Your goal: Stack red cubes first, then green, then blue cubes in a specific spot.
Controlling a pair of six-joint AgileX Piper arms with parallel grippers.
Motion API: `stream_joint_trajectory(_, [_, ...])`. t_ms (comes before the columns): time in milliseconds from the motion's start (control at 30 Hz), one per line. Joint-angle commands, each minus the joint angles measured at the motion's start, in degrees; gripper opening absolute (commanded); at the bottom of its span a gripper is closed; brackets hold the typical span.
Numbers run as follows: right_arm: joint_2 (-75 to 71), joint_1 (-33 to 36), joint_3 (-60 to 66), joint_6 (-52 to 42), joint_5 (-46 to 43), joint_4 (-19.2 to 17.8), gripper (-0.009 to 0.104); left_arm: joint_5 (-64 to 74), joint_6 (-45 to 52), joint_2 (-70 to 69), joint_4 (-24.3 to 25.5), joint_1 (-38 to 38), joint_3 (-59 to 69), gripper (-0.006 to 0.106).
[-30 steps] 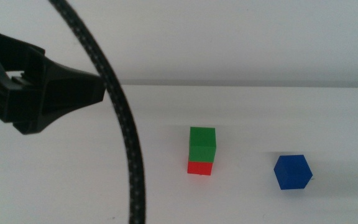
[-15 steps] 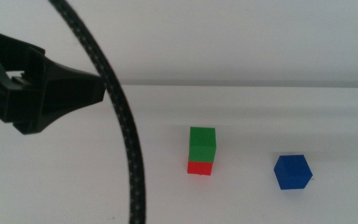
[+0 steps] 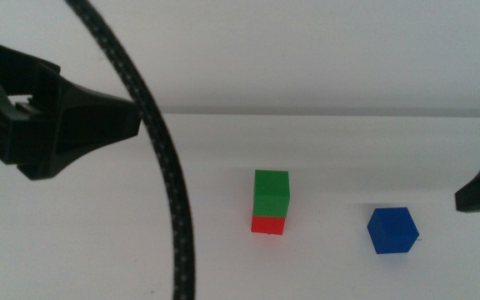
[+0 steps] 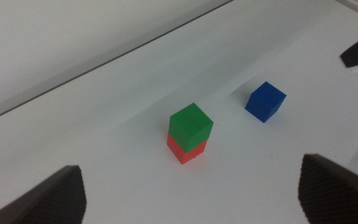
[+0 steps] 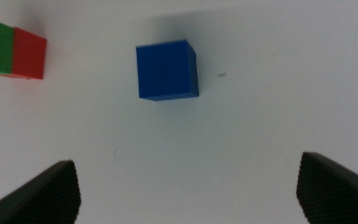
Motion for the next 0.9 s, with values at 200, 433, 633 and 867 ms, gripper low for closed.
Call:
stream_joint_trajectory(200, [12.89, 6.44, -2.15, 16.74, -1.44, -12.68, 0.093, -0.67, 0.04, -0.12, -0.16, 0.07, 0.19, 0.091])
stream_joint_trajectory(433, [21.92, 14.04, -5.52, 22.55, -5.26, -15.73, 0.093, -2.24, 0.04, -0.12, -0.16, 0.07, 0.19, 0.091])
stream_joint_trajectory(633, [27.82, 16.12, -6.26, 22.53, -6.12, -16.59, 0.093, -3.52, 0.04, -0.12, -0.16, 0.07, 0.19, 0.091])
stream_joint_trajectory(867, [30.96, 16.12, -6.26, 22.53, -11.47, -17.94, 0.093, -3.66, 0.04, -0.12, -0.16, 0.07, 0.19, 0.091])
